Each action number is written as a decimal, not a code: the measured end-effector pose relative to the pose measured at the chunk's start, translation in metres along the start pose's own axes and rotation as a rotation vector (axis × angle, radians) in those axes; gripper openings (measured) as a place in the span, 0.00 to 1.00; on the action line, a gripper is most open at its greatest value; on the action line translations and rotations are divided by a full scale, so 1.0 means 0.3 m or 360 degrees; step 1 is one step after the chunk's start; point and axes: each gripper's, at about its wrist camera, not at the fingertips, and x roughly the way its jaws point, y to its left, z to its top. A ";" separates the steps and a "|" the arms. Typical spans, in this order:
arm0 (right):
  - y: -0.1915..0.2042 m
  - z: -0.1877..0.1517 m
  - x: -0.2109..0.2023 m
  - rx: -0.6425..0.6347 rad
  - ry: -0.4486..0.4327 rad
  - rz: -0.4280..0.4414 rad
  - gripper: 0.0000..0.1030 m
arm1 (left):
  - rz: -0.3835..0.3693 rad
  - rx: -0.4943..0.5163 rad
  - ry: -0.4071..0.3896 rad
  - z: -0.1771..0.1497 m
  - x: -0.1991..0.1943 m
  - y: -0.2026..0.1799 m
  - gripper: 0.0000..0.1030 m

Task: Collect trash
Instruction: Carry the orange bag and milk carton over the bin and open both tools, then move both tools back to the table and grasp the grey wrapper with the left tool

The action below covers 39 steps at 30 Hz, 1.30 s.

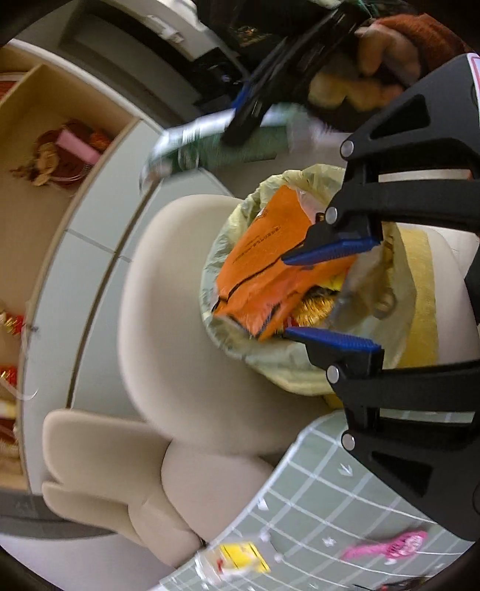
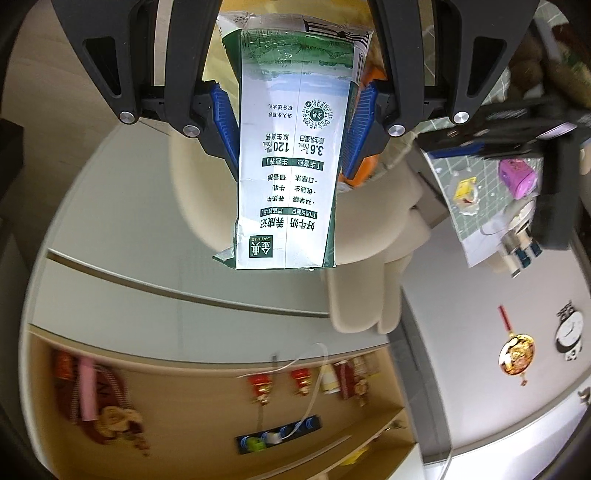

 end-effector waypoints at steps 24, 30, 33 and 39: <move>0.095 -0.155 0.263 0.0061 0.0332 -0.0027 0.49 | 0.0344 -0.0471 -0.0293 -0.235 -0.452 0.455 0.48; 0.112 -0.144 0.227 0.0063 0.0245 -0.0076 0.49 | 0.0368 -0.0504 -0.0315 -0.274 -0.530 0.516 0.48; 0.129 -0.140 0.178 0.0059 0.0179 -0.0107 0.51 | 0.0370 -0.0555 -0.0319 -0.301 -0.561 0.567 0.50; 0.171 -0.148 0.061 0.0057 0.0053 -0.0119 0.56 | 0.0382 -0.0628 -0.0333 -0.362 -0.605 0.639 0.51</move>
